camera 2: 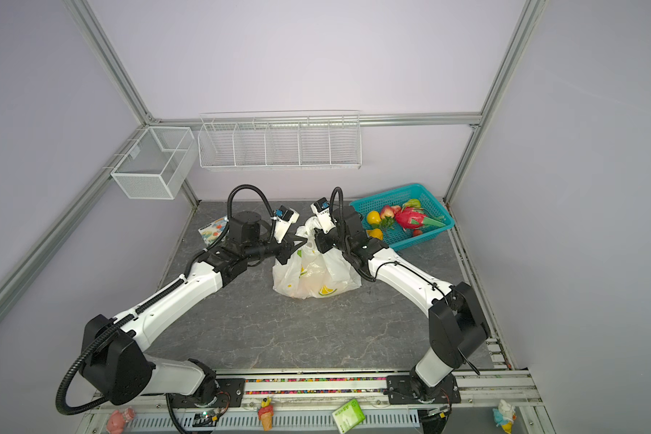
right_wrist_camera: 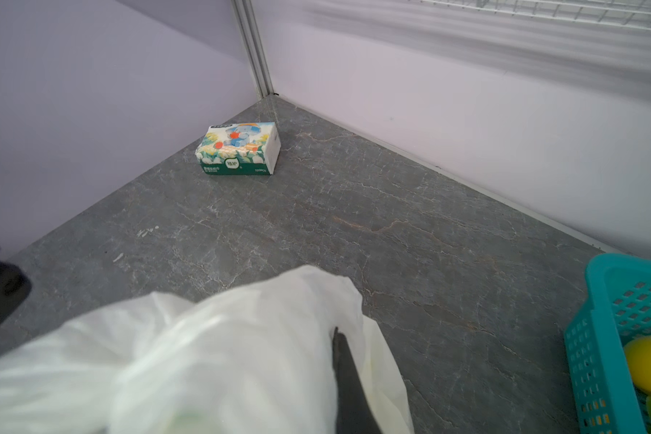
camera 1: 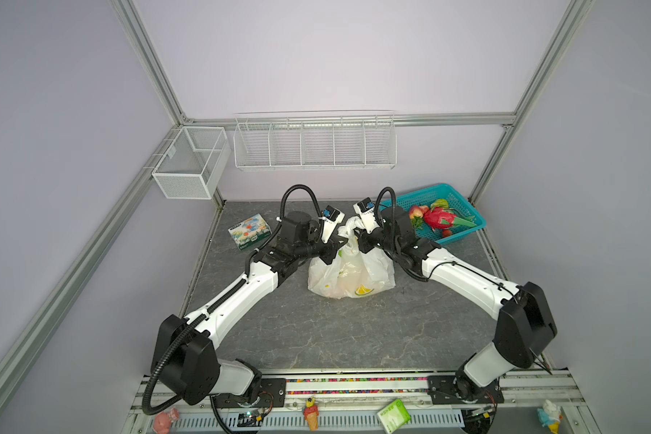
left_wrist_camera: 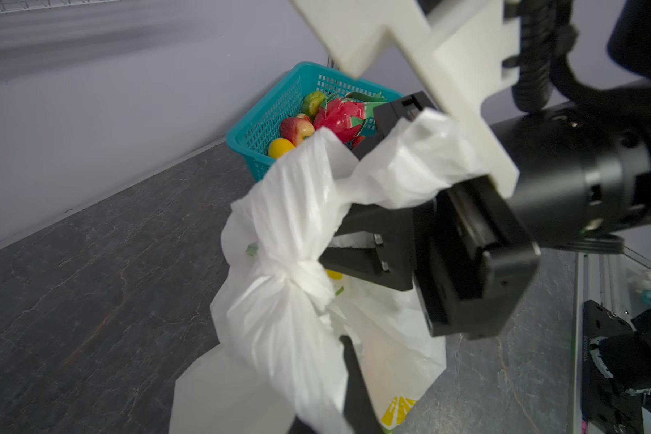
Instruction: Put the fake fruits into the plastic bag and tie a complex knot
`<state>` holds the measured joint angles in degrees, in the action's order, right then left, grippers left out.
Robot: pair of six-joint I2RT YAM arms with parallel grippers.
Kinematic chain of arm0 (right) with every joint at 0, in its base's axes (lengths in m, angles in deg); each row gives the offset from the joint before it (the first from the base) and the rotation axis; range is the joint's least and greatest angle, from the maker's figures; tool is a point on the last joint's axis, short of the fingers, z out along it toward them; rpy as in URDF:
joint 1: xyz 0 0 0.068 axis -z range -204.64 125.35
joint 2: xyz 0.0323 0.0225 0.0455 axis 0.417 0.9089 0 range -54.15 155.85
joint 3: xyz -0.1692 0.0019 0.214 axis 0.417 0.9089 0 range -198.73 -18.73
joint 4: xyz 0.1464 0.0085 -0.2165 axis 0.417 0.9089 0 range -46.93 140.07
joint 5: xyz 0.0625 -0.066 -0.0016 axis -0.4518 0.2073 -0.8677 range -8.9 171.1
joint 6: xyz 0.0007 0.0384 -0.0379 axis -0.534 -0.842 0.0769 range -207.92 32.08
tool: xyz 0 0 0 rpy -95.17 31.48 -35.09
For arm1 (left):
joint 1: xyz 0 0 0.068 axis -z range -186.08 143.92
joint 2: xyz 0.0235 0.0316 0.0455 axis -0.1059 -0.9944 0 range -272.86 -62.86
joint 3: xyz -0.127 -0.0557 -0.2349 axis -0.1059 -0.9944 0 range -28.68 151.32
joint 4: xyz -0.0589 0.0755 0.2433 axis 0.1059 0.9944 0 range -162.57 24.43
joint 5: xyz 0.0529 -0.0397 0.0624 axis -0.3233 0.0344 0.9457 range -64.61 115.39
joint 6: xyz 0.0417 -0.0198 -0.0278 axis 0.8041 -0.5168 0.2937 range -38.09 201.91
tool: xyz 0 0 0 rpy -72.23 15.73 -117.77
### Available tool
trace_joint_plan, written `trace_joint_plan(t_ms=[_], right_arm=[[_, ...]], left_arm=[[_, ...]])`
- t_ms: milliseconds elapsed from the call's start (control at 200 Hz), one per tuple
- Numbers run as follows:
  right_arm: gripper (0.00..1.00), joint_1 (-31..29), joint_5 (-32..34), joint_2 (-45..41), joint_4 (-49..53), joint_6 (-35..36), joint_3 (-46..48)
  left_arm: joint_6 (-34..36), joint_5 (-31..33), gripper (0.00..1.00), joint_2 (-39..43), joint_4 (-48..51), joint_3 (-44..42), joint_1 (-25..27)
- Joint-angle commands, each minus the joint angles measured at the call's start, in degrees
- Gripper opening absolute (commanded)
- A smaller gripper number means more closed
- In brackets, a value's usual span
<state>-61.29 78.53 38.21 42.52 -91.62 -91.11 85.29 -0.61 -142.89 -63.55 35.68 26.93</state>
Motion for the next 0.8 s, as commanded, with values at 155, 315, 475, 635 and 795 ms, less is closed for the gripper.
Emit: trace_joint_plan(t_ms=[155,315,475,635,795], right_arm=[[0.07,0.27,0.06,-2.29,-4.85,-8.28,1.23],[0.07,0.27,-4.28,-2.39,-5.61,-8.09,2.46],[0.07,0.26,-0.87,-2.27,-5.24,-6.95,4.25],[0.07,0.17,2.22,-1.67,-4.77,-7.53,4.63],[0.07,-0.01,0.41,-1.02,-6.03,-8.61,4.66]], left_arm=[[-1.56,4.25,0.00,-1.00,-1.33,1.29,0.91],[-2.73,6.42,0.00,-1.88,-2.33,2.62,0.91],[-7.34,2.67,0.00,-1.91,-6.80,2.70,0.95],[-11.68,-1.48,0.00,-2.19,-10.65,2.17,0.93],[-12.28,-2.50,0.00,-3.72,-11.24,2.79,1.31]])
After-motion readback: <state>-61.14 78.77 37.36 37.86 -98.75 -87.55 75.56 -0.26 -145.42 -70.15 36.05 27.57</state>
